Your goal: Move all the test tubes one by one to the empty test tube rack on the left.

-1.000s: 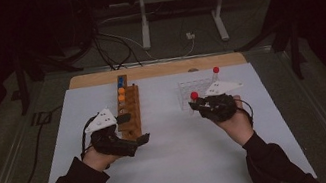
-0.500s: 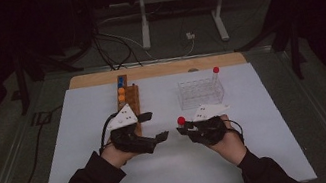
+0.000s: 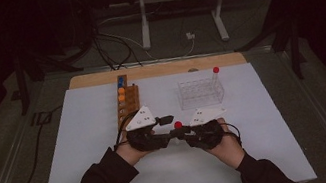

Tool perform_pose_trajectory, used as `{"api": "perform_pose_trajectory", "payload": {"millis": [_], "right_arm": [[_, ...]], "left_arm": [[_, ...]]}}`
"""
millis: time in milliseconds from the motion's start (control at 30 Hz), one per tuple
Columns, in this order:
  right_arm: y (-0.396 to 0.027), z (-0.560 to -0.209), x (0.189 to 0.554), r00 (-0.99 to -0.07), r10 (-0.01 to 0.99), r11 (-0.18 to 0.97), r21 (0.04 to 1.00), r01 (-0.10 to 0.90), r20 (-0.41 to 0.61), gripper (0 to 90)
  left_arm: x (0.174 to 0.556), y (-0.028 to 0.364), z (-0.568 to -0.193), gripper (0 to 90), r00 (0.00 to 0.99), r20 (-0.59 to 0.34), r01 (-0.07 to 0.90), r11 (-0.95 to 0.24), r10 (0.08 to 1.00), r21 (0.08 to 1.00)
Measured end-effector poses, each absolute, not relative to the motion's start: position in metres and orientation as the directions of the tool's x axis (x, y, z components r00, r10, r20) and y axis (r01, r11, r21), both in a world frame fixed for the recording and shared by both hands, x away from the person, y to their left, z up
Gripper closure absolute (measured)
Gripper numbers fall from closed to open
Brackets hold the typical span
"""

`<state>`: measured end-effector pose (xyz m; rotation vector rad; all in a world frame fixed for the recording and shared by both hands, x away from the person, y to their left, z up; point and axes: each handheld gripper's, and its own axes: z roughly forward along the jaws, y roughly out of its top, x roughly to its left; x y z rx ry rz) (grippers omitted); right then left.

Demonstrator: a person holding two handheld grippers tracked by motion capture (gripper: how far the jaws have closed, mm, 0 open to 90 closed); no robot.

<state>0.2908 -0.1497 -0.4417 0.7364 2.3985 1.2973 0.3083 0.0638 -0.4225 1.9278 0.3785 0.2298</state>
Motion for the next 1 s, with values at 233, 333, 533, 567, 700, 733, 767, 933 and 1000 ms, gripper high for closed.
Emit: {"api": "perform_pose_trajectory", "payload": {"millis": [233,333,533,567,700,733,767,933,1000], "right_arm": [[-0.15,-0.441,0.291,-0.817,0.576,0.456,0.843,0.286,-0.034,74.4],[-0.151,-0.442,0.291,-0.816,0.578,0.455,0.842,0.289,-0.032,74.4],[-0.152,-0.44,0.291,-0.811,0.585,0.43,0.855,0.29,-0.019,69.4],[-0.153,-0.439,0.29,-0.811,0.585,0.426,0.858,0.287,-0.019,67.8],[-0.157,-0.436,0.29,-0.796,0.605,0.406,0.871,0.276,-0.03,57.7],[-0.159,-0.435,0.29,-0.792,0.61,0.395,0.877,0.274,-0.027,55.3],[-0.16,-0.433,0.29,-0.79,0.613,0.386,0.88,0.276,-0.021,52.4],[-0.167,-0.428,0.291,-0.774,0.633,0.346,0.899,0.27,-0.011,35.6],[-0.169,-0.427,0.291,-0.773,0.635,0.339,0.901,0.271,-0.006,29.1]], "left_arm": [[0.309,0.057,-0.425,68.8,0.93,0.011,0.136,-0.372,0.368,0.918],[0.309,0.057,-0.425,70.3,0.928,0.022,0.13,-0.379,0.371,0.916],[0.311,0.061,-0.42,71.4,0.924,0.039,0.117,-0.377,0.381,0.919],[0.312,0.063,-0.418,71.5,0.922,0.037,0.118,-0.373,0.385,0.92],[0.314,0.074,-0.411,71.5,0.906,0.047,0.114,-0.35,0.42,0.93],[0.314,0.077,-0.409,71.5,0.901,0.05,0.113,-0.345,0.43,0.932],[0.315,0.08,-0.407,71.6,0.899,0.051,0.114,-0.345,0.435,0.932],[0.321,0.099,-0.394,71.6,0.873,0.064,0.117,-0.336,0.483,0.934],[0.324,0.107,-0.389,71.6,0.864,0.066,0.117,-0.327,0.499,0.938]]}}
